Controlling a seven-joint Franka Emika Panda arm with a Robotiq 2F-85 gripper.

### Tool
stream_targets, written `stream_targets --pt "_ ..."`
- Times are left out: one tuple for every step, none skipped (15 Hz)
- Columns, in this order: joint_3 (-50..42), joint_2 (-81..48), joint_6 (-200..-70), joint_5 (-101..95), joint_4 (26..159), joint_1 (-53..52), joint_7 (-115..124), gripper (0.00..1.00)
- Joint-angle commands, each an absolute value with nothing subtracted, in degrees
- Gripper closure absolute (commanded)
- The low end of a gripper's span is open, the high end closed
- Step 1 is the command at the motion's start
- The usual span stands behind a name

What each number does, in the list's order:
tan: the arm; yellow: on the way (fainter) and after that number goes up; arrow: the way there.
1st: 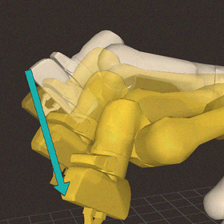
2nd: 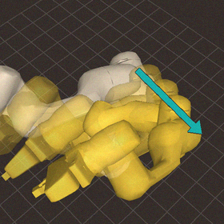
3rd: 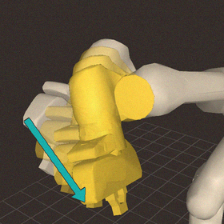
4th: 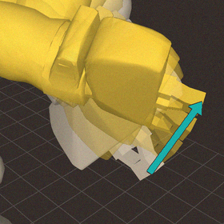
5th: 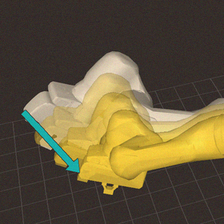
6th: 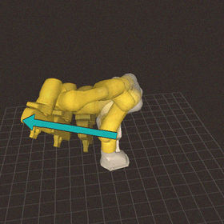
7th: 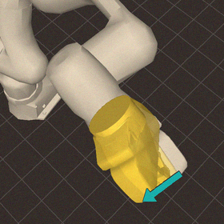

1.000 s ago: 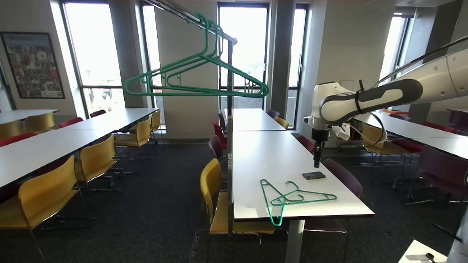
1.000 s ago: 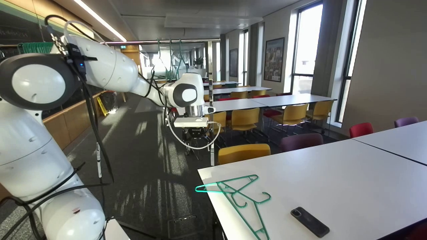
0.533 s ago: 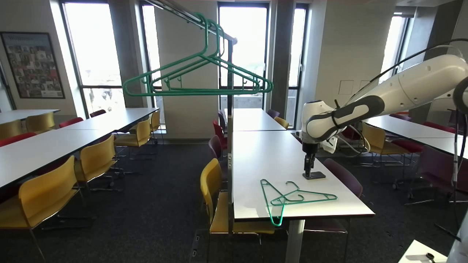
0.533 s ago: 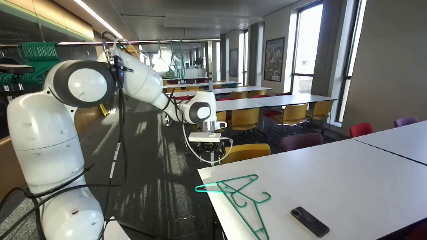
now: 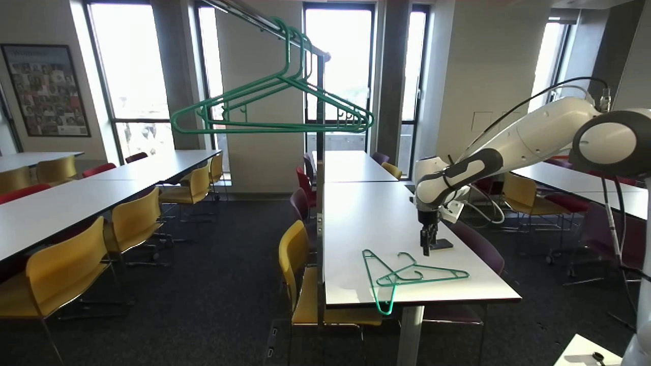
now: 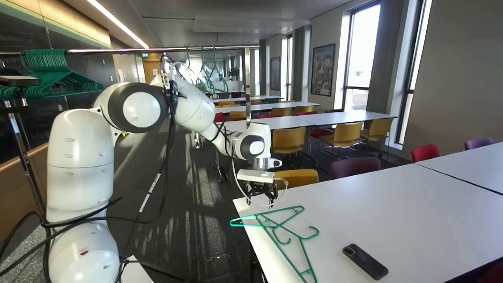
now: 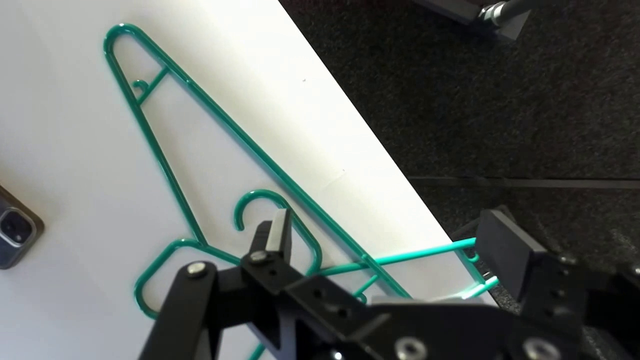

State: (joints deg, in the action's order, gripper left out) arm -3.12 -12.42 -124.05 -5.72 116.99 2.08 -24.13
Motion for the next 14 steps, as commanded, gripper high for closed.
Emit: stream_targets --pt "-2.29 -13.23 -123.93 -5.96 116.42 3.32 -23.86 0.00" --pt "-2.33 -13.76 -123.93 -5.96 116.04 3.58 -23.84 0.00" --pt "-2.35 -14.07 -123.91 -5.96 115.72 3.75 -23.84 0.00" --pt "-2.36 -14.20 -123.90 -5.95 115.53 3.81 -23.84 0.00" --pt "-2.35 -14.20 -123.89 -5.95 115.46 3.80 -23.83 0.00" --pt "-2.34 -14.20 -123.89 -5.94 115.43 3.79 -23.83 0.00" --pt "-2.34 -14.20 -123.89 -5.94 115.43 3.79 -23.83 0.00" --pt "-2.34 -14.20 -123.89 -5.94 115.43 3.79 -23.82 0.00" --pt "-2.34 -14.20 -123.89 -5.94 115.43 3.79 -23.82 0.00" --pt "-2.34 -14.20 -123.89 -5.94 115.43 3.79 -23.82 0.00" --pt "-2.34 -14.20 -123.89 -5.94 115.43 3.79 -23.82 0.00" --pt "-2.34 -14.20 -123.89 -5.94 115.43 3.79 -23.82 0.00" --pt "-2.34 -14.20 -123.89 -5.94 115.43 3.79 -23.82 0.00" --pt "-2.38 -15.91 -123.39 -7.04 114.10 3.68 -24.52 0.00"
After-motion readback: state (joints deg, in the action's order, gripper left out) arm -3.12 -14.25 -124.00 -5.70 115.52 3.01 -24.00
